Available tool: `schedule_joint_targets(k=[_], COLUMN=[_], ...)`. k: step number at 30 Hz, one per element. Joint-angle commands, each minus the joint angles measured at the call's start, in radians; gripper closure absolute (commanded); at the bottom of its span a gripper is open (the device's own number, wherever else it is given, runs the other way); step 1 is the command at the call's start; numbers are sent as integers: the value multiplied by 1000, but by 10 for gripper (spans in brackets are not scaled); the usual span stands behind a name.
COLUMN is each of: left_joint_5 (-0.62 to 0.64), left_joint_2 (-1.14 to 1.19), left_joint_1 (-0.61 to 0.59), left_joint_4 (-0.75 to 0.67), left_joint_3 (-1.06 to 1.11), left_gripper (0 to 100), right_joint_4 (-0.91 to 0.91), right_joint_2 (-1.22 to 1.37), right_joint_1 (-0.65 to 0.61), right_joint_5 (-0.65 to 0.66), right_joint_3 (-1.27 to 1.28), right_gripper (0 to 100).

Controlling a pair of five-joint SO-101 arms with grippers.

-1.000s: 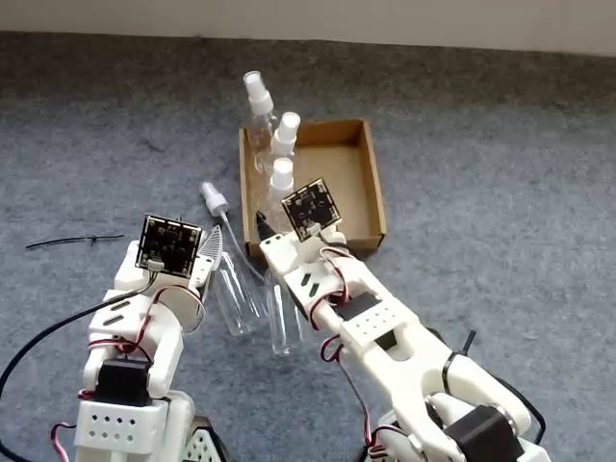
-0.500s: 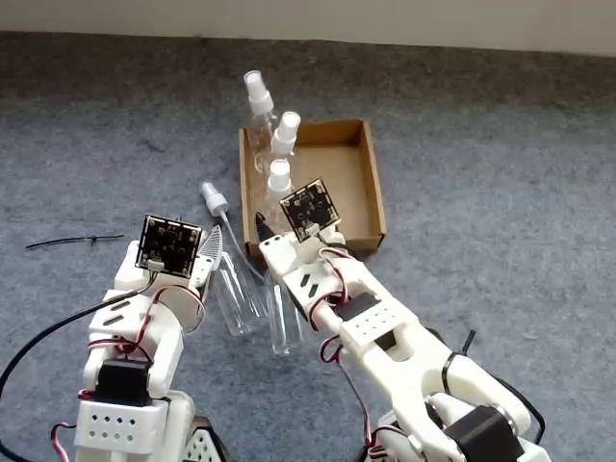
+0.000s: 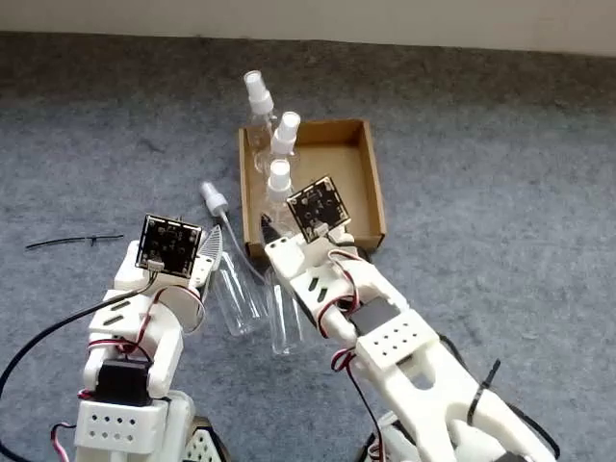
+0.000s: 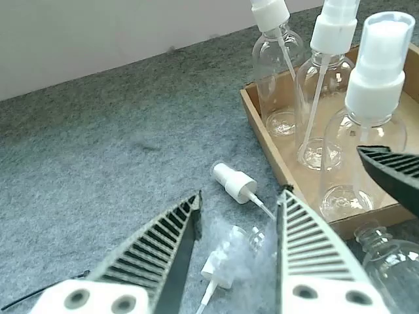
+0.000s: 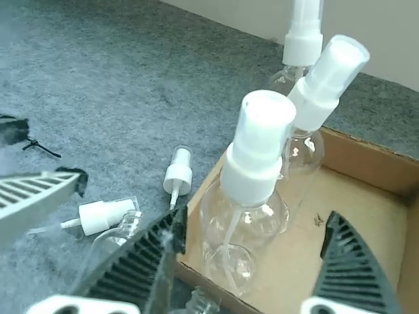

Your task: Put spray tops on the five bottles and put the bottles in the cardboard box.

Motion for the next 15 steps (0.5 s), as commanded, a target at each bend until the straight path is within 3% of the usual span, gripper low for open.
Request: schedule_joint_targets(k=[1, 9, 12, 15], left_joint_5=[-2, -2, -2, -2], left_joint_2=[-16, -16, -16, -16], left_joint_1=[-2, -7, -5, -5], left_joint_4=[-6, -6, -6, -6], left_joint_3=[-5, -5, -5, -5], left_gripper=[828, 828, 828, 828], right_joint_4=[200, 794, 892, 914], right_joint_2=[-140, -282, -254, -191], right_joint_1=[-7, -27, -110, -197], right_joint_5=[5, 3, 2, -91], right_joint_3=[-77, -180, -208, -214], right_gripper=[727, 727, 728, 728])
